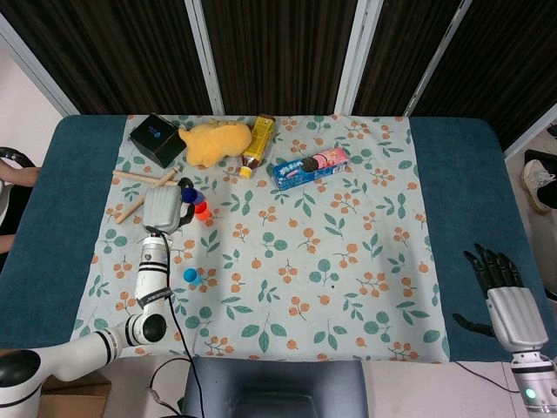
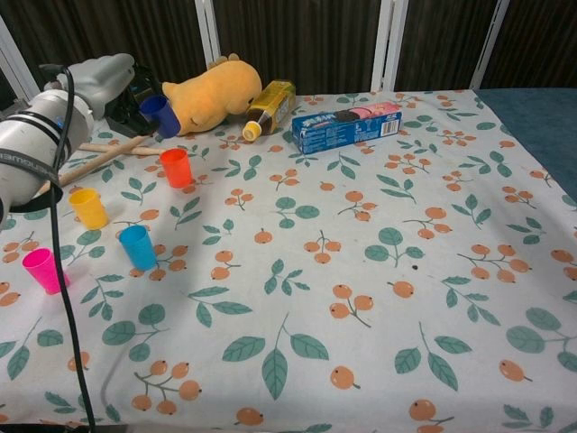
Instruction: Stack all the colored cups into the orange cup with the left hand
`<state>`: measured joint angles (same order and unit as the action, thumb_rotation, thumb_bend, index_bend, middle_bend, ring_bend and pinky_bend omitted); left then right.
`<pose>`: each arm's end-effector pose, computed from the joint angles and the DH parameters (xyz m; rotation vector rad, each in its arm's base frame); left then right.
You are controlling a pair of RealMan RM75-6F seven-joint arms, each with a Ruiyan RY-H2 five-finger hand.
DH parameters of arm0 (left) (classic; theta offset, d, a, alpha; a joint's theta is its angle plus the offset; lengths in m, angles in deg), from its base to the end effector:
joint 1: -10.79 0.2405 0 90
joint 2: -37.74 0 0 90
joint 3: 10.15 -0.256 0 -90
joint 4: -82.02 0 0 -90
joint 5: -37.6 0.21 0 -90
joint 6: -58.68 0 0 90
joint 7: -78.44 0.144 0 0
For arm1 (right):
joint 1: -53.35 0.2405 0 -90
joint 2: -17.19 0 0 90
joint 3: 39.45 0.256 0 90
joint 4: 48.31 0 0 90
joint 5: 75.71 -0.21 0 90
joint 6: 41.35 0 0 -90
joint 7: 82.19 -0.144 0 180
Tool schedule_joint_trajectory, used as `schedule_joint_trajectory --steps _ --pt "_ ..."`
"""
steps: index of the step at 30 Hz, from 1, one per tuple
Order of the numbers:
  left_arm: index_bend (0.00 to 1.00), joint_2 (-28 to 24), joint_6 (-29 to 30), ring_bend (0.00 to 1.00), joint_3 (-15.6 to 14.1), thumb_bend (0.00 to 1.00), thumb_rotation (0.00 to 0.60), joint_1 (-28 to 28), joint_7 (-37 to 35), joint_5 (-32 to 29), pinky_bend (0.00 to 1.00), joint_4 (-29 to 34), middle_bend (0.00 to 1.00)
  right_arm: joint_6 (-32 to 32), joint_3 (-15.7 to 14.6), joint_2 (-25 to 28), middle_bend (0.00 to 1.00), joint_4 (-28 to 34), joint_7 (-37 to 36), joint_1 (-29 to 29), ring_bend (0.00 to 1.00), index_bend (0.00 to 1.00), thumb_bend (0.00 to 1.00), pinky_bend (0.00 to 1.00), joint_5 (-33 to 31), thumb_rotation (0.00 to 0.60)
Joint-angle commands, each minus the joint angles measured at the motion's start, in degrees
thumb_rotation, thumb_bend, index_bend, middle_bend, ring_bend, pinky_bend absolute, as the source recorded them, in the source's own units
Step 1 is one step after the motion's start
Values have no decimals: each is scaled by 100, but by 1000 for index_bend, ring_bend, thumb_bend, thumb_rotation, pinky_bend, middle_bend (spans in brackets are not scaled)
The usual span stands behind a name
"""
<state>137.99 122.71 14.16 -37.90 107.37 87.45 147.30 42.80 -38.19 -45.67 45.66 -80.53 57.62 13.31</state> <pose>-0.1381 0.4266 0.0101 -1.3863 -0.8723 -0.9402 -0.3051 -0.1713 0.1545 1.4582 -0.9023 0.8820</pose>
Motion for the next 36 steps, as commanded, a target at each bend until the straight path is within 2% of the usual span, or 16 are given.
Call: schedule_joint_trajectory --steps 1,10,21,28,30,34,36 --pt "492 110 -72 1000 -60 368 600 -55 16 -33 1000 -120 1000 -7 1 -2 0 1 3 5 0 0 135 0 -2 600" --pt "491 473 -216 1000 -142 367 600 -207 10 -51 1000 -659 1000 47 -5 31 0 15 -57 -26 0 0 134 0 22 600" --pt "490 560 -379 1000 -111 370 600 -252 -55 -96 1000 -1068 1000 44 -12 68 0 29 -104 -38 0 0 134 0 25 600" --pt "458 638 -451 1000 -202 370 600 -272 1 -23 1000 -1376 1000 38 -7 69 0 29 -93 -39 0 0 134 0 13 600" --pt "349 629 -541 1000 -202 372 600 -259 46 -92 1000 -1326 1000 32 -3 57 0 26 -76 -37 0 0 134 0 6 600" --pt "39 520 -708 1000 -155 374 600 -223 166 -301 1000 -1008 1000 15 -5 50 0 31 -55 -32 0 0 134 0 2 600" --pt "1 475 -652 1000 -149 373 600 -203 161 -286 1000 -863 1000 -8 -21 66 0 31 -52 -25 0 0 135 0 19 600"
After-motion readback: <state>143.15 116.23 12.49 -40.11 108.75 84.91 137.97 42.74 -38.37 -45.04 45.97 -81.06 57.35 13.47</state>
